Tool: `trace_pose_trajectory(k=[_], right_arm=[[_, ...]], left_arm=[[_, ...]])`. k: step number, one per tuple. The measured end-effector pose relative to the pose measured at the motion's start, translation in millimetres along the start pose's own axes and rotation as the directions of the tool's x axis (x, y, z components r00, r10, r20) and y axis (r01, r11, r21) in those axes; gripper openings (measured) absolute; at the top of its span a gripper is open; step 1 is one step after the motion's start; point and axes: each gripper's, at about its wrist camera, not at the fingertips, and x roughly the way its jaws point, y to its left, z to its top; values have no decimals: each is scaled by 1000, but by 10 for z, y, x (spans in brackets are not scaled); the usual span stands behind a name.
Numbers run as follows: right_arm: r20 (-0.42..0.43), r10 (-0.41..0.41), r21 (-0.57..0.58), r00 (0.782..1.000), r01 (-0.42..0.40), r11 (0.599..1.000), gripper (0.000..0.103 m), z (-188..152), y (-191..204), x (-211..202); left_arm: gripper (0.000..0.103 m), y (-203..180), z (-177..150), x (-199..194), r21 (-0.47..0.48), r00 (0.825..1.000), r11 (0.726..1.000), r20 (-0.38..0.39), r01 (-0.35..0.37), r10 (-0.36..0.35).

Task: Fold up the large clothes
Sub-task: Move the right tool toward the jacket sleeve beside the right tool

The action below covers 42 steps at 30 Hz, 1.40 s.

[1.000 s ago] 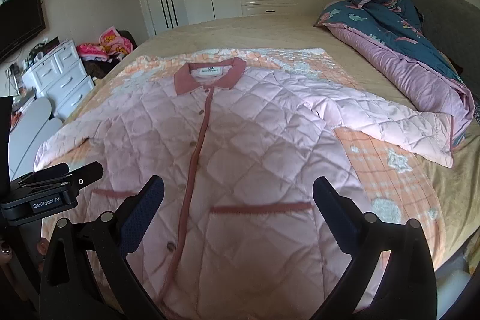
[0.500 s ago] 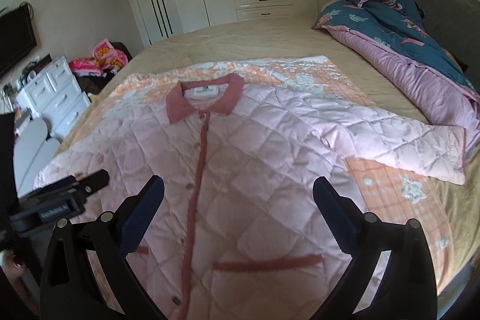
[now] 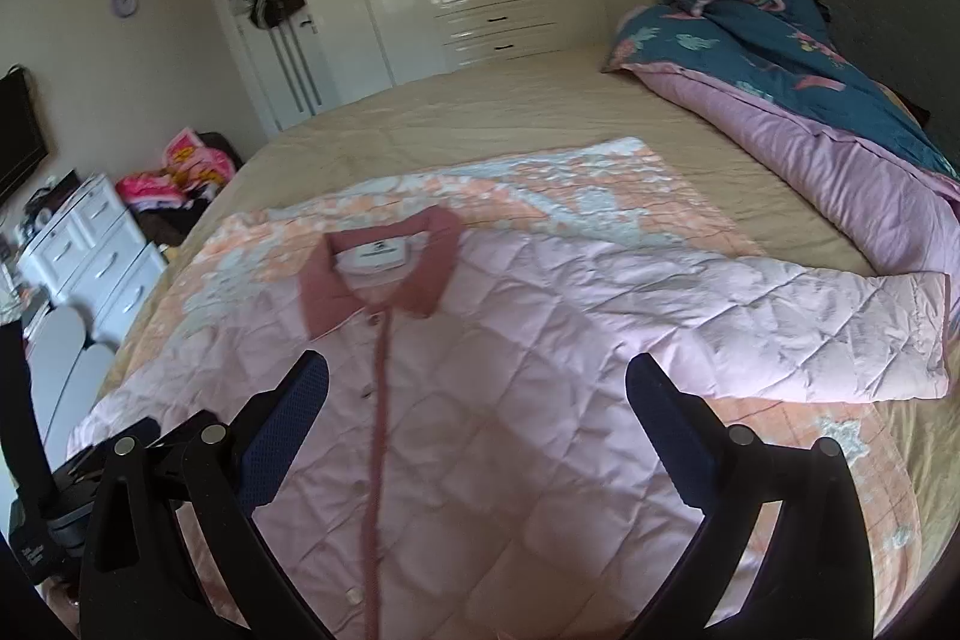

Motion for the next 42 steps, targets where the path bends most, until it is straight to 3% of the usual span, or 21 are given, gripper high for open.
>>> trace_pose_trajectory(k=[11, 24, 34, 42], right_arm=[[-27, -136, 163, 990, 138, 977, 99, 44, -892, 300], [-62, -259, 323, 964, 265, 909, 99, -33, -1800, 360], [-121, -327, 528, 937, 340, 778, 99, -254, -2607, 440], [-164, -341, 695, 926, 354, 626, 99, -487, -3168, 544]], left_arm=[[94, -160, 19, 487, 4, 998, 1000, -57, -2, 2], [94, -478, 66, 891, 41, 995, 999, -98, -12, 16], [94, -744, 5, 1175, 48, 989, 999, -146, 21, -14], [94, -854, -23, 1350, 56, 984, 998, -179, 20, -10]])
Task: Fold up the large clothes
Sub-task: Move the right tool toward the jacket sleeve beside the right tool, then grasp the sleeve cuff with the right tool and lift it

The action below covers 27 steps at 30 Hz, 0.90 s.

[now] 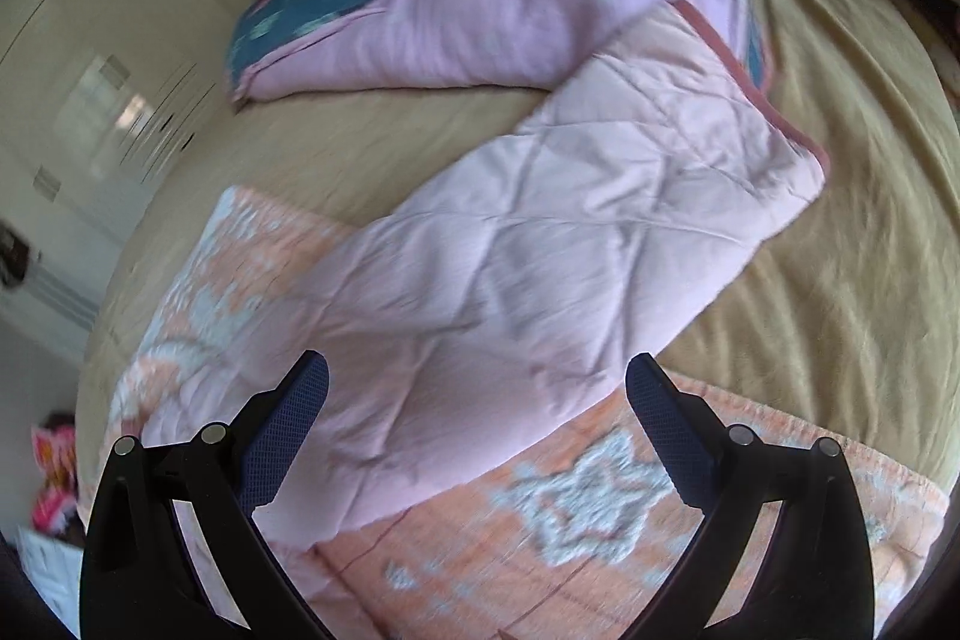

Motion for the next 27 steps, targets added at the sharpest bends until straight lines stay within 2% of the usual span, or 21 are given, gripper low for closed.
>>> trace_pose_trajectory(k=[4, 8, 11, 13, 18, 20, 21, 22, 25, 27], right_arm=[[-11, -26, 112, 1000, 27, 993, 99, 41, -239, 179], [-18, -45, 159, 999, 48, 986, 99, 105, -385, 338], [-29, -21, 215, 999, 27, 976, 99, 178, -517, 471], [9, 5, 225, 1000, -7, 974, 99, 238, -559, 506], [40, 52, 262, 998, -60, 963, 98, 333, -674, 575], [51, 62, 272, 997, -73, 959, 88, 374, -725, 575], [56, 66, 276, 996, -79, 958, 79, 383, -746, 569], [60, 67, 279, 996, -81, 957, 61, 389, -763, 562], [98, 129, 302, 987, -153, 941, 29, 409, -838, 476], [134, 144, 265, 981, -175, 948, 23, 418, -819, 362]], left_arm=[[94, 26, 69, 52, -5, 999, 999, -1, -32, 32], [94, 102, 154, 90, -18, 1000, 999, -7, -26, 26], [94, 165, 218, 93, -27, 1000, 1000, -3, -14, 14], [94, 207, 257, 79, -30, 1000, 999, 4, -13, 14], [94, 304, 342, 7, -42, 999, 999, 32, -20, 22], [94, 354, 366, -40, -53, 999, 998, 40, -14, 17], [94, 373, 375, -63, -56, 999, 998, 44, -18, 20], [94, 394, 387, -95, -57, 998, 998, 49, -23, 26], [94, 458, 408, -200, -64, 997, 998, 66, -26, 30], [94, 505, 417, -282, -69, 997, 997, 72, -29, 34]])
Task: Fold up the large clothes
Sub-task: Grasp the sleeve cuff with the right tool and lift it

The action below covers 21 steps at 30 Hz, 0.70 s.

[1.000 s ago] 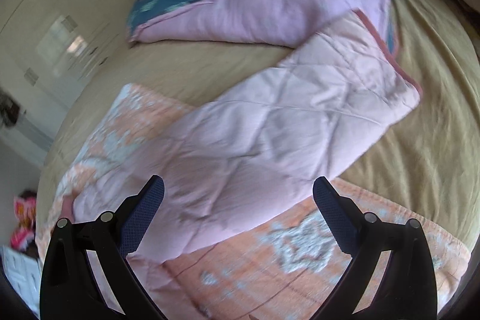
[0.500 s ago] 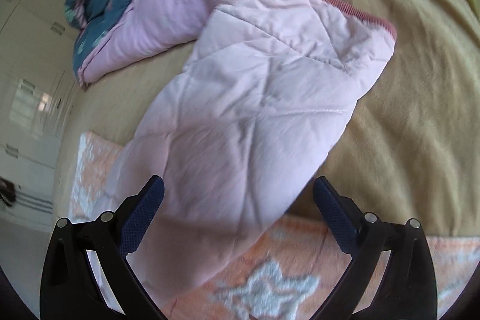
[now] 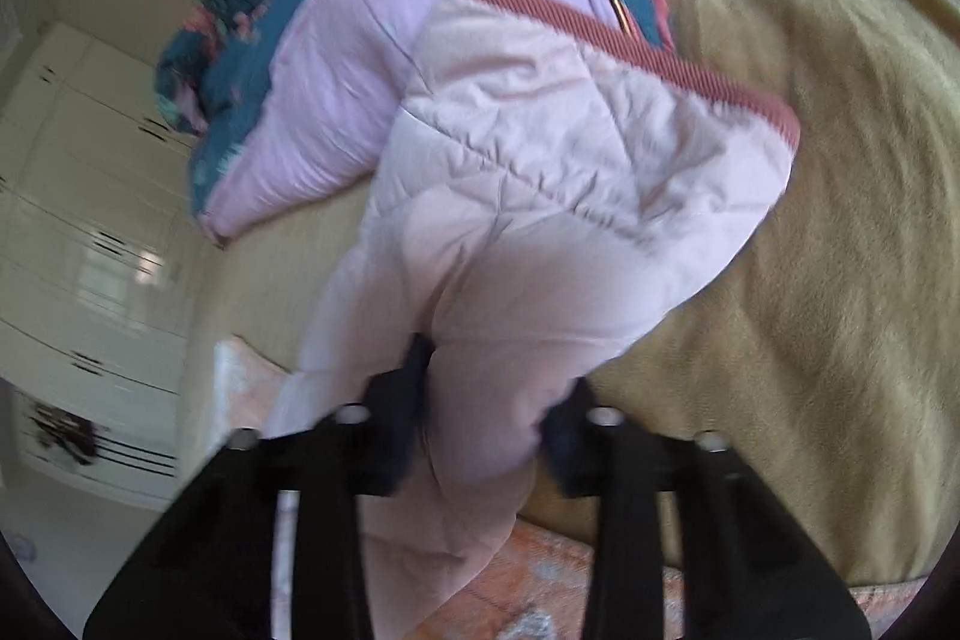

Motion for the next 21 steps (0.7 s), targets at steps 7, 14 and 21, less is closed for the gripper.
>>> trace_pose_trajectory(k=[7, 14, 21], right_arm=[[57, 160, -207, 986, -145, 968, 16, -48, 627, -440], [46, 271, -401, 962, -231, 887, 15, -324, 1247, -822], [-36, 389, -523, 920, -349, 778, 15, -713, 1786, -1108]], left_arm=[[94, 129, 40, -280, 19, 999, 999, 30, -32, 31], [94, 274, 121, -514, 26, 997, 998, 53, -49, 47], [94, 451, 87, -723, 28, 996, 999, 87, -41, 38]])
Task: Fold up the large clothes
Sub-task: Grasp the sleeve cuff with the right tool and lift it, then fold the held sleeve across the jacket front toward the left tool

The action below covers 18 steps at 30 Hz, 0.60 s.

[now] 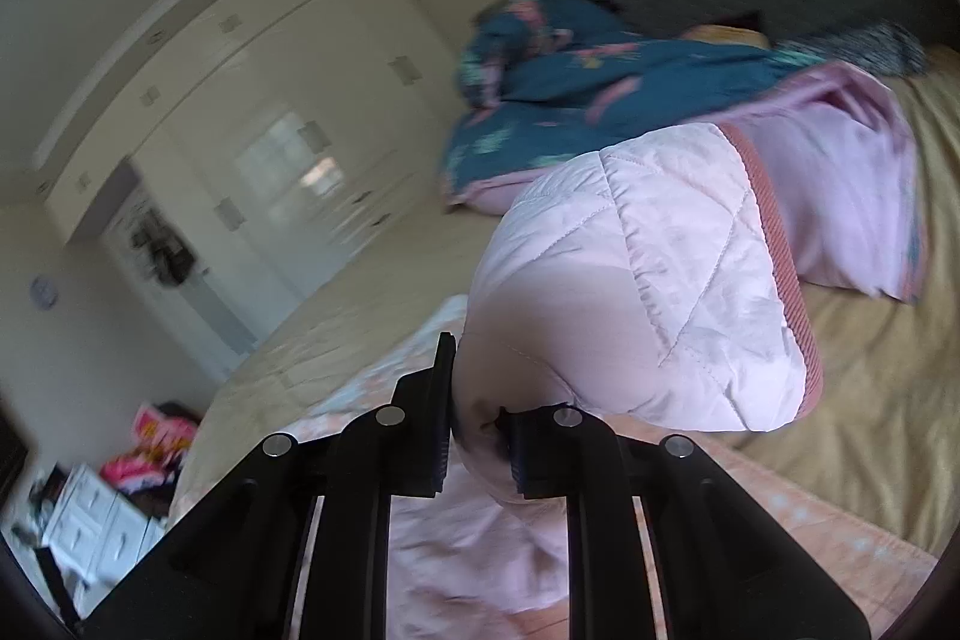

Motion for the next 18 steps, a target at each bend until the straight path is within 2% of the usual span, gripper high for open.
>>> trace_pose_trajectory(k=[10, 13, 18], right_arm=[[-56, 140, -153, 989, -147, 977, 14, -270, 823, -10], [-77, 176, -196, 981, -188, 962, 14, -376, 1054, -30], [-101, 226, -266, 969, -245, 933, 14, -564, 1387, -67]], left_arm=[[94, 278, -68, -74, -29, 1000, 999, -3, 27, -27], [94, 375, -42, -110, -48, 999, 998, 12, 41, -41], [94, 518, -29, -143, -59, 999, 998, 23, 24, -23]])
